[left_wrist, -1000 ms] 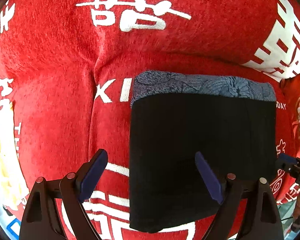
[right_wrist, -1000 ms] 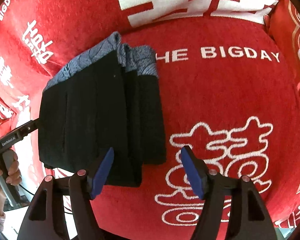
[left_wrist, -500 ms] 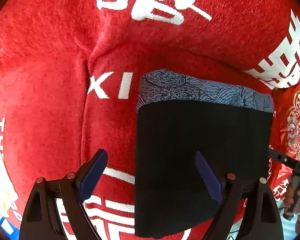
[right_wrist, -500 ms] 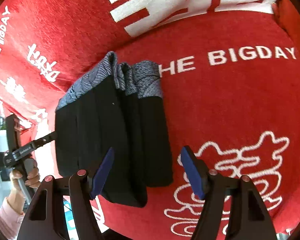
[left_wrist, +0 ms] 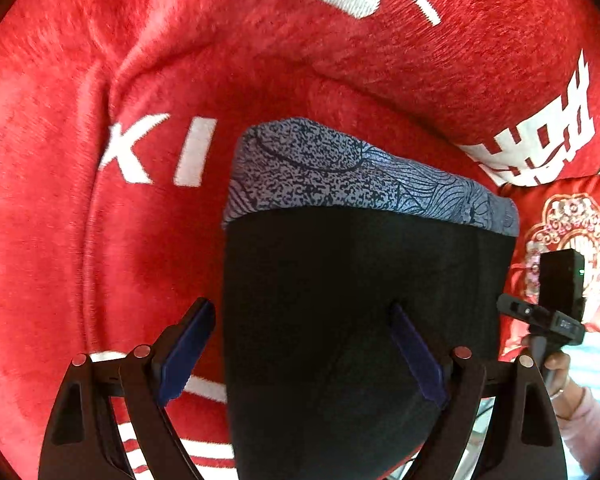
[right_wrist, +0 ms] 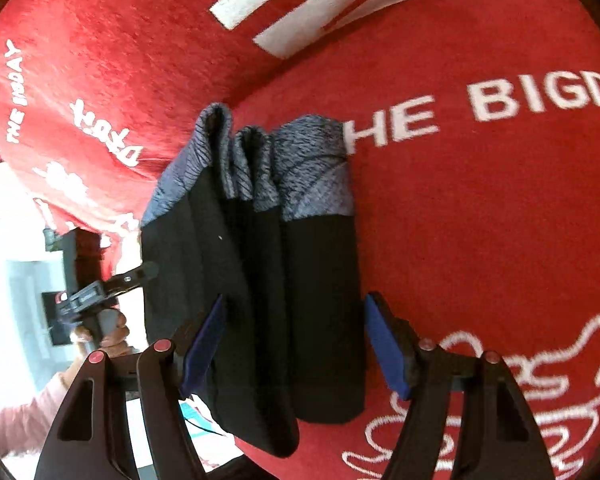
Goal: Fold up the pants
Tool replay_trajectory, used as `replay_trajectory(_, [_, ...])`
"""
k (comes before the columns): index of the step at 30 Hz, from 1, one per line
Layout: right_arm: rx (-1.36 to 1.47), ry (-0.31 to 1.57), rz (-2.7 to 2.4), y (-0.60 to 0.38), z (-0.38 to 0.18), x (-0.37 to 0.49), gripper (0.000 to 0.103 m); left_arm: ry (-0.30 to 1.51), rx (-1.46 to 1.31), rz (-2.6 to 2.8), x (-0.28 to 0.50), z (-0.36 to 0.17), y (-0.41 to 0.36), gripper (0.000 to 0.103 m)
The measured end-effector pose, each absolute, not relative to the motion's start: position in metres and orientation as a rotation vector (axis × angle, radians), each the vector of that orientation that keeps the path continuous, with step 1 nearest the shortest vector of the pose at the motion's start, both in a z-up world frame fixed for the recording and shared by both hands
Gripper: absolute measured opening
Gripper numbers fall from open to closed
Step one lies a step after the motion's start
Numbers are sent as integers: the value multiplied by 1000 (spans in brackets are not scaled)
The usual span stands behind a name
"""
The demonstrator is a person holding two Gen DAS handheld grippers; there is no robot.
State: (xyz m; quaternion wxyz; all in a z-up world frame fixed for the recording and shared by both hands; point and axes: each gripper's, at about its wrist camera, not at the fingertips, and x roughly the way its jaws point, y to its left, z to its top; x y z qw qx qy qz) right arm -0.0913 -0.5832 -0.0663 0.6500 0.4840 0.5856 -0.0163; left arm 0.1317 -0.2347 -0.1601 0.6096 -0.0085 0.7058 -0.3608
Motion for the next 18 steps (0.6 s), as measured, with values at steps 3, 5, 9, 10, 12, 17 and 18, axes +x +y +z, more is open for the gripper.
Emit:
replay_trajectory(3, [1098,1330,12,-582,-72,-84,76,1621,-9,-833,130,-165,-238,100])
replay_trajectory(5, [1096,1331,42,-582,-76,-81,76,1630,-21,-850,128,-168,-243,100])
replay_trajectory(9, [1124,1320,82,-582,-83,-77,76,1623,-4,-857,125,-171,-251,102])
replay_trajectory(10, [1132,1316,89,-585,-83,-79,76,1613,7,-857,123,-170,-255,102])
replay_trajectory(12, [1157,1311,93,-587,-87,-78,76,1588,33,-842,119,-167,-260,102])
replay_trajectory(17, [1192,1349,45,-587,-84,-71,59,1524,59,-829,110,-148,-263,79])
replay_trajectory(18, [1202,1348,43,-588,-82,-72,53,1512,64,-828,108,-142,-263,72])
